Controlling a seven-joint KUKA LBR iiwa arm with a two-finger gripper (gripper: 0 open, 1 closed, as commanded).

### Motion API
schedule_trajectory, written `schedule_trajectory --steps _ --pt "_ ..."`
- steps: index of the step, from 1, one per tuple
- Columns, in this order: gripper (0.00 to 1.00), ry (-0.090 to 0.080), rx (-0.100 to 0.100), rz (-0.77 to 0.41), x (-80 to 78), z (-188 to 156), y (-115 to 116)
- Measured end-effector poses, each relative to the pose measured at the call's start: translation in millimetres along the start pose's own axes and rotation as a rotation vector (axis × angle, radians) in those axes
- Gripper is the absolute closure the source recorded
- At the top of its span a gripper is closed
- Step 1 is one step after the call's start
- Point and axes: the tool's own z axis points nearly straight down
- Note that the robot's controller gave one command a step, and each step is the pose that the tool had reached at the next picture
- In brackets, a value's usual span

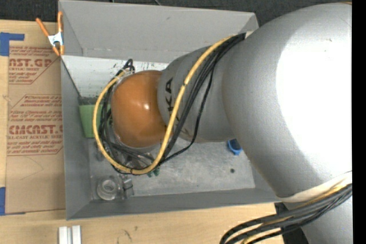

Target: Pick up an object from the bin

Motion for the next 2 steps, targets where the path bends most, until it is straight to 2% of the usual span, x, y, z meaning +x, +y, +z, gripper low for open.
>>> schedule_trajectory --steps 1,2 --pt "0.0 -0.014 0.003 -0.003 6.5 20.7 5.8" --pt "1.0 -0.008 0.002 -0.001 7.7 20.7 5.6"
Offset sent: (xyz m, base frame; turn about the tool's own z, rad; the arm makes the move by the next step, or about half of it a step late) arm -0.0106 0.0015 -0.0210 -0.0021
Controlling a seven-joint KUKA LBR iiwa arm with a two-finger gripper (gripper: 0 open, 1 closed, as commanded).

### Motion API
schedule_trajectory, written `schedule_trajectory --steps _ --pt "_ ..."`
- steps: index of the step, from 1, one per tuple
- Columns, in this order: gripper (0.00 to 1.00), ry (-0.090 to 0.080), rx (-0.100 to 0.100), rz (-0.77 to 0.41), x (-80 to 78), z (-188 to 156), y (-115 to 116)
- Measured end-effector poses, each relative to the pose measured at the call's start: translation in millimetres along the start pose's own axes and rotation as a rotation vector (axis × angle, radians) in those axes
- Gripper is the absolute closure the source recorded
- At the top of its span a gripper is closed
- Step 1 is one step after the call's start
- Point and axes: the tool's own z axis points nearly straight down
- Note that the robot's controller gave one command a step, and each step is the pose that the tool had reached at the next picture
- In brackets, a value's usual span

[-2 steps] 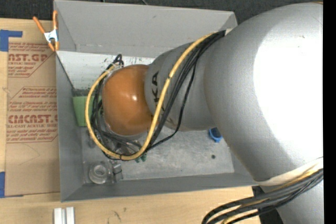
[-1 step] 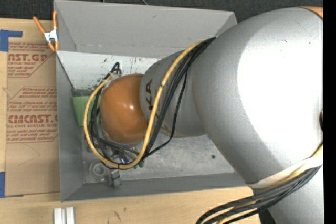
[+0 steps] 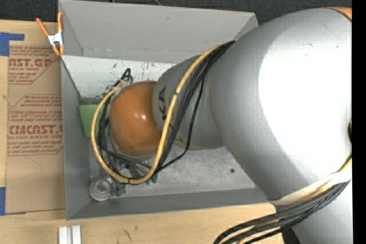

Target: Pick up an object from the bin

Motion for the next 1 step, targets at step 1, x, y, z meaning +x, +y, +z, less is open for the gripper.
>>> schedule_trajectory --steps 1 --pt "1.0 -0.007 0.002 -0.196 -1.4 -230.1 -24.5"
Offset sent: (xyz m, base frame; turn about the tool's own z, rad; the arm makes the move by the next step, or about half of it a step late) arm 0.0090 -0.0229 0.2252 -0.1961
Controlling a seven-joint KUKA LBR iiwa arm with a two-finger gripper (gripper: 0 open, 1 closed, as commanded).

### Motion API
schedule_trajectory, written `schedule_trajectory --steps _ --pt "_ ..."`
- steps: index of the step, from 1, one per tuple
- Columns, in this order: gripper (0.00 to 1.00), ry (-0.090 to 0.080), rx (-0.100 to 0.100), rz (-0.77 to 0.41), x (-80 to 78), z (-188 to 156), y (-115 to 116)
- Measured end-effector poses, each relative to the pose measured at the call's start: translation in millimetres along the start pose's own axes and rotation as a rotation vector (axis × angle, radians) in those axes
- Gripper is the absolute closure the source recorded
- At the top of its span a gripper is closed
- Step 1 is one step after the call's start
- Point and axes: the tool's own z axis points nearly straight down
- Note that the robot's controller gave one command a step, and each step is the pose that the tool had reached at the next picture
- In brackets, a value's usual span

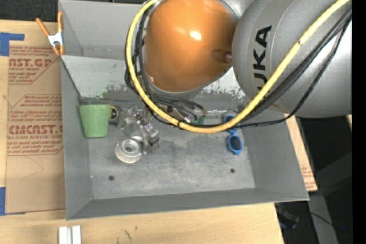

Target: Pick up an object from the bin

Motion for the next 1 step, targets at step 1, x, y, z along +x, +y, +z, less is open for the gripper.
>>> schedule_trajectory --steps 1 --pt "1.0 0.006 -0.008 -0.933 -0.8 8.5 -64.6"
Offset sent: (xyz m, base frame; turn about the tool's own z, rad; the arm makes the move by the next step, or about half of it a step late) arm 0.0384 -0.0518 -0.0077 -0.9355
